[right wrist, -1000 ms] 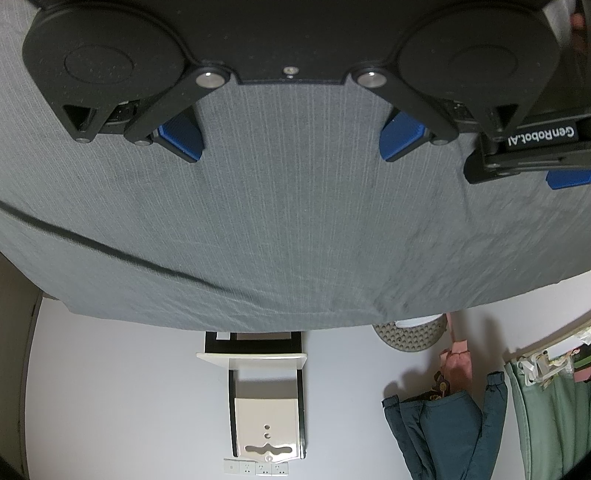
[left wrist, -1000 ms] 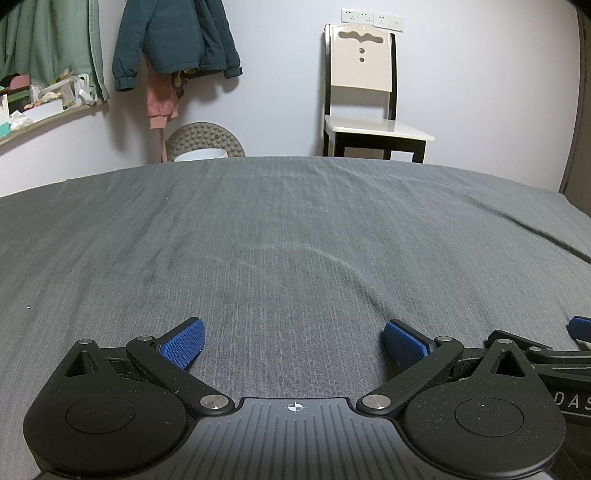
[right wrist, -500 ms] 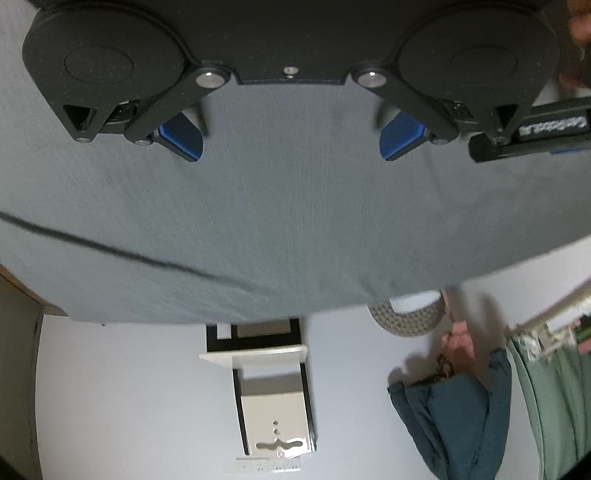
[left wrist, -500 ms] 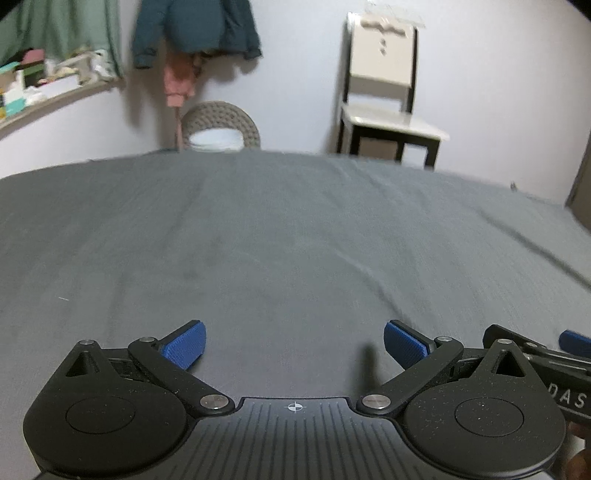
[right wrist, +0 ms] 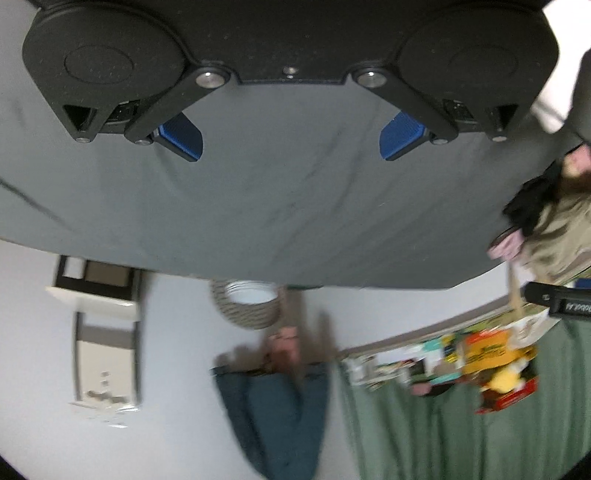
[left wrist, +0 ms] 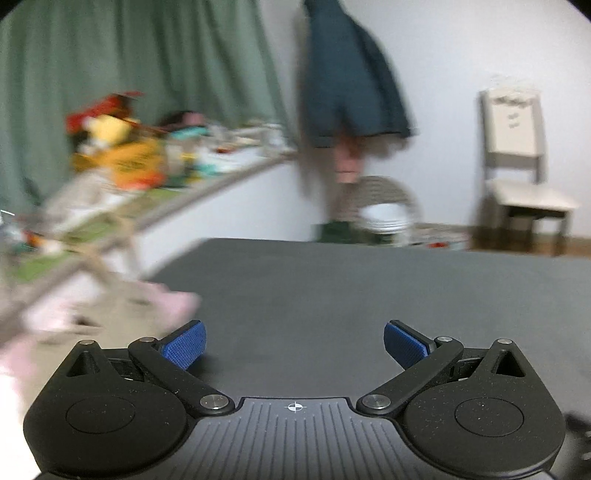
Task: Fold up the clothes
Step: 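Turn both tools toward the beige garment at the bed edge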
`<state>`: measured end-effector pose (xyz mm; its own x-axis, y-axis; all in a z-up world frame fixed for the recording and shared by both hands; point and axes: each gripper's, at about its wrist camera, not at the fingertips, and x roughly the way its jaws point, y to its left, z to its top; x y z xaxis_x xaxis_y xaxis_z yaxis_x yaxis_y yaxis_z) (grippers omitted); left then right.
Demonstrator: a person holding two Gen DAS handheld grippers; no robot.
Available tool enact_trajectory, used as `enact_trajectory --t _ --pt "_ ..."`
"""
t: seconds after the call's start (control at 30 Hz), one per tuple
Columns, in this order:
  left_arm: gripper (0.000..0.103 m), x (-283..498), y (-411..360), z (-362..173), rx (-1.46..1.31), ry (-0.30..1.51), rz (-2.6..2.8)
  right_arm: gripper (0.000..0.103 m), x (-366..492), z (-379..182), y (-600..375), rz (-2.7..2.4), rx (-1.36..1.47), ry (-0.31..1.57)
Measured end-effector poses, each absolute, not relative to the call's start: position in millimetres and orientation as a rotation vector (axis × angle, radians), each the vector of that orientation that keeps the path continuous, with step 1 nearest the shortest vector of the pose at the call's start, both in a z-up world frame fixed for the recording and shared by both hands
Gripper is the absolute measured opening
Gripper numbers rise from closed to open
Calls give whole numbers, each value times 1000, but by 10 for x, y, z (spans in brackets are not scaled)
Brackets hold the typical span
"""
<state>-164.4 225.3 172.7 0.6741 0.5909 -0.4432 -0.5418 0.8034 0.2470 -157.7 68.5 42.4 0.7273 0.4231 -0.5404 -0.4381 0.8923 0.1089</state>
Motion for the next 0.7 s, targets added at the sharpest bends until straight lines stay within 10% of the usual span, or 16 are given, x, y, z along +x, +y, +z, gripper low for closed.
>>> enact_trajectory --t 0.33,0.43,0.7 --pt "101 -1953 3260 1369 125 632 871 103 -1614 417 672 544 -48 611" --pt "68 -1897 3372 1268 119 662 881 103 -1581 365 679 548 -50 630" --pt "25 -1916 3298 1159 151 672 893 103 -1634 329 721 565 -82 622"
